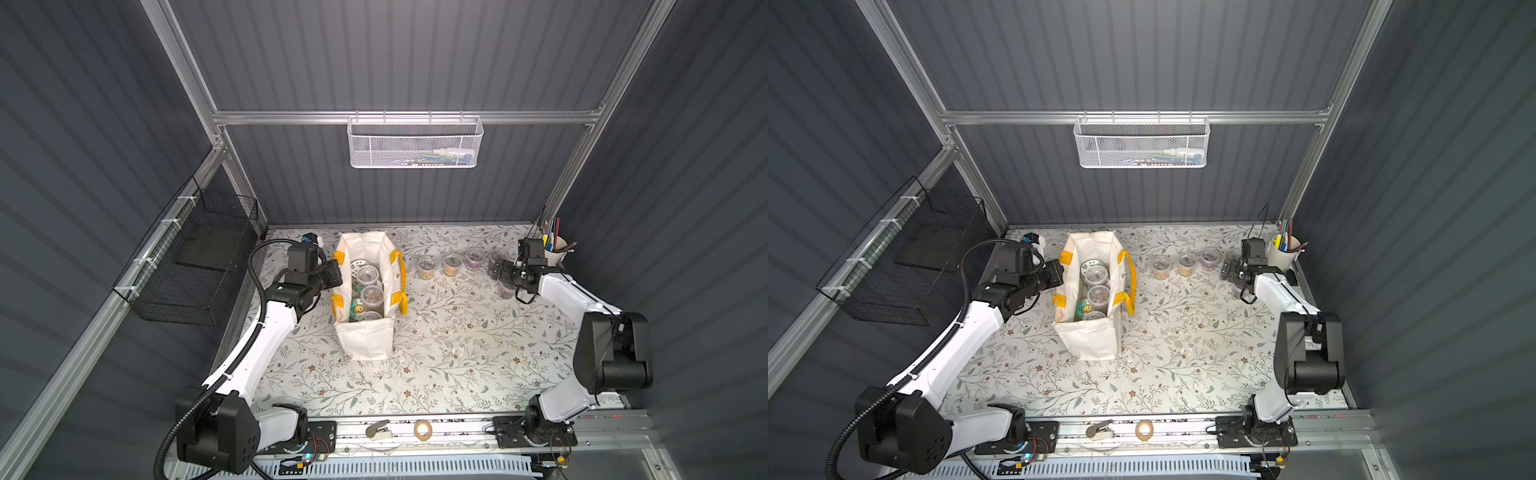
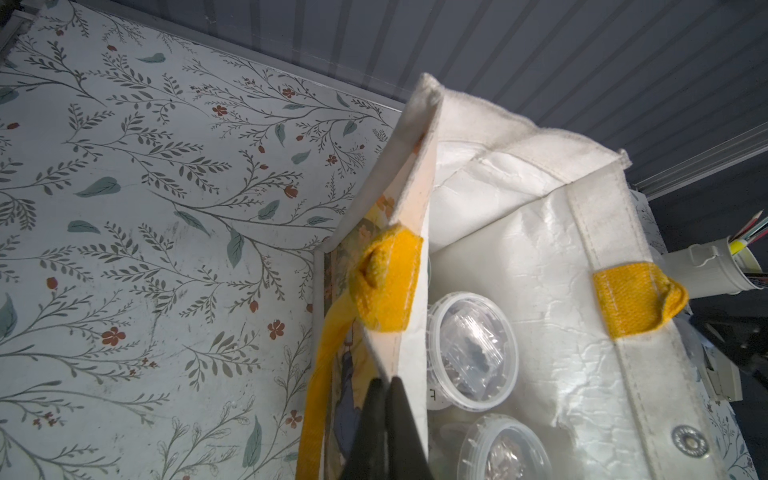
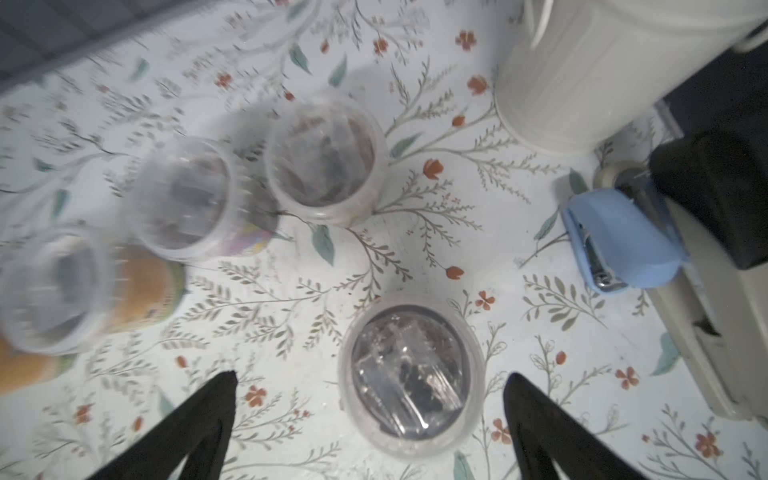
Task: Take out the seed jars from the canvas bag
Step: Place the seed jar at the center of the board.
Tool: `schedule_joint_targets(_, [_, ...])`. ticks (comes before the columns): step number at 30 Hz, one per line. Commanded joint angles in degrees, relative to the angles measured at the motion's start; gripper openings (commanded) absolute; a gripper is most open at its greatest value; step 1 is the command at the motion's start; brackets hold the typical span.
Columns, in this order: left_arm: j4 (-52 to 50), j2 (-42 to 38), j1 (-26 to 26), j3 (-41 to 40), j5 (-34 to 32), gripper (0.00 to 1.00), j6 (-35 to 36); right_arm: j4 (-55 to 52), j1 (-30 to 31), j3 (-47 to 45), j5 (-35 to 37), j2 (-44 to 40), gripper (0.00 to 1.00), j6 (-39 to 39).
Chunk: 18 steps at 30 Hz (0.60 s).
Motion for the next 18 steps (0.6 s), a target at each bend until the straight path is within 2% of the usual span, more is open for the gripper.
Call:
schedule_joint_targets(1, [-0.02, 0.81, 0.11, 0.94, -0.30, 0.00, 0.98, 4.13, 5.71, -0.12, -3.36, -8.25, 0.99, -2.14])
schedule_joint_targets(4, [0.35, 0.78, 0.10, 0.94, 0.02, 0.00, 0.71, 3.15, 12.77, 3.87, -7.24, -11.60, 0.98, -5.00])
schedule_joint_targets(8, [0.25, 1.58, 0.09, 1.77, 0.78, 0.00, 0.37, 0.86, 22.59, 11.91, -13.31, -9.93, 0.94, -7.69])
schedule_joint_targets(12, [-0.81, 2.88, 0.10, 3.42, 1.45, 0.00, 0.35, -5.33, 31.30, 22.77, -17.03, -2.51, 0.92, -10.14])
schedule_joint_targets(14, [-1.44, 3.59, 0.09, 4.33, 2.31, 0.00, 0.44, -7.86, 33.81, 26.75, -19.45, 1.42, 0.91, -11.43])
schedule_joint_targets(16, [-2.47, 4.61, 0.09, 5.49, 3.35, 0.00, 0.85, -11.97, 35.80, 31.30, -21.61, 5.56, 0.84, -13.40])
schedule_joint_targets(18, [-4.19, 5.93, 0.09, 7.10, 4.54, 0.00, 1.74, -16.05, 37.86, 36.50, -23.04, 10.11, 0.82, -15.48])
